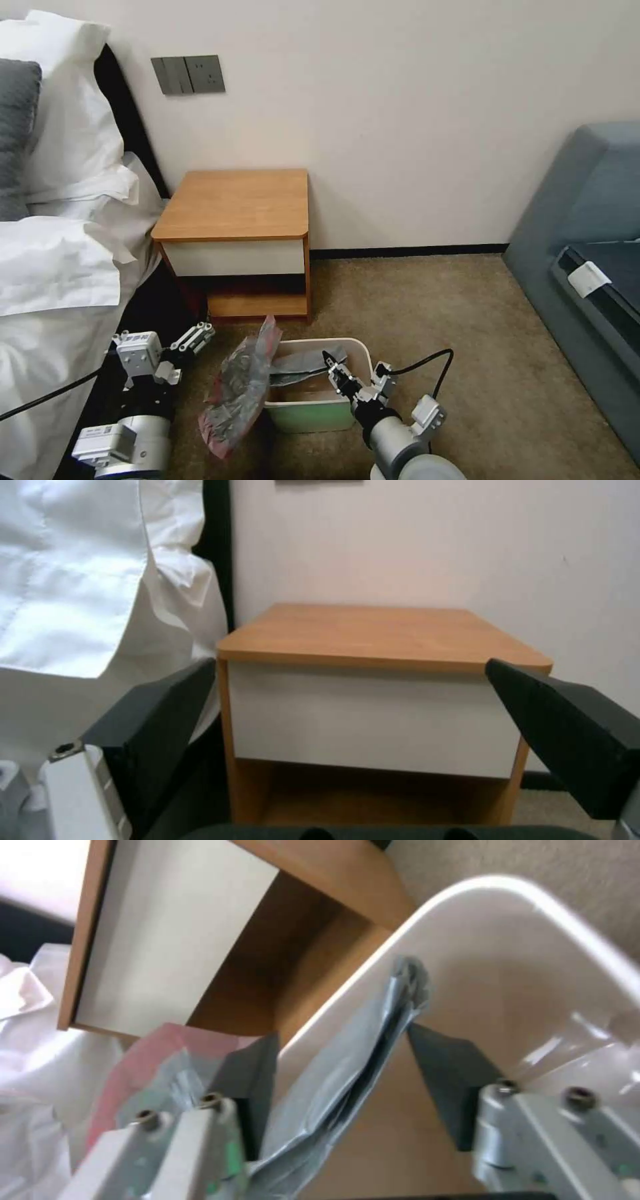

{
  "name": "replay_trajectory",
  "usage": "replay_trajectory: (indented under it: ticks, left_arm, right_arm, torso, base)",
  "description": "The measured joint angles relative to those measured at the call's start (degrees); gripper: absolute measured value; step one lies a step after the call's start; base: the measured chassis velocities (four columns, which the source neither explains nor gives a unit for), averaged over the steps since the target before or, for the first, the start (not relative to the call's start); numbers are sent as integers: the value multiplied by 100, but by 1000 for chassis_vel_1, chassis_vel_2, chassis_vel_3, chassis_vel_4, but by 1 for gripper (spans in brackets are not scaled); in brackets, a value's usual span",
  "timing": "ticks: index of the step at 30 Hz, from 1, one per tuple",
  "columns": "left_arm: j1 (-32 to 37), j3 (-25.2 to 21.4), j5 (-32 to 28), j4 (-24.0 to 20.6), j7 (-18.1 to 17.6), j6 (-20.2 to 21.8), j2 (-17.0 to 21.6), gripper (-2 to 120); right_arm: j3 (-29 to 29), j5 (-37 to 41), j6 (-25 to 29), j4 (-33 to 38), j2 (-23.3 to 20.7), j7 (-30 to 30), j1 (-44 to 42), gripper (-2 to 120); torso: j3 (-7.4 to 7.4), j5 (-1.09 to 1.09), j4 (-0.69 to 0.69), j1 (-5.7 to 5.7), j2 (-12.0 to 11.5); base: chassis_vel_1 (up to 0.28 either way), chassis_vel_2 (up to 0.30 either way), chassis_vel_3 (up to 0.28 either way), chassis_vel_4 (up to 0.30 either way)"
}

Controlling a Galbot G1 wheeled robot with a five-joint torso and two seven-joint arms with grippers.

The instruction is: Pick up the garbage bag from the table and place it over the trash can.

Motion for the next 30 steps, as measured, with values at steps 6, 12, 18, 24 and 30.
replay_trajectory:
  ticks: [6,12,18,24,30]
  left_arm:
    - [-105,1,-68,132,3,-12,0,100]
    - [-119,-3,-98,213,5,-22,-11,100]
    - [-121,70,-53,279,21,-16,-27,100]
    - [-110,179,105,500,25,26,-27,100]
    - [-147,268,217,792,63,38,-38,100]
  right_arm:
    - [-118,371,-137,533,-27,852,141,84]
    - [-138,884,-231,849,2,1699,408,99]
    - [51,801,-216,900,21,1739,458,100]
    - [315,775,-211,923,99,1709,452,100]
    - [534,715,-235,950,147,1601,351,100]
  torso:
    - [0,0,0,0,0]
    - [0,0,0,0,0]
    - [0,0,0,0,0]
    - [0,0,0,0,0]
    - [0,0,0,0,0]
  base:
    - [0,0,0,0]
    - [0,0,0,0]
    - [0,0,0,0]
    - [0,0,0,0]
    - [0,0,0,0]
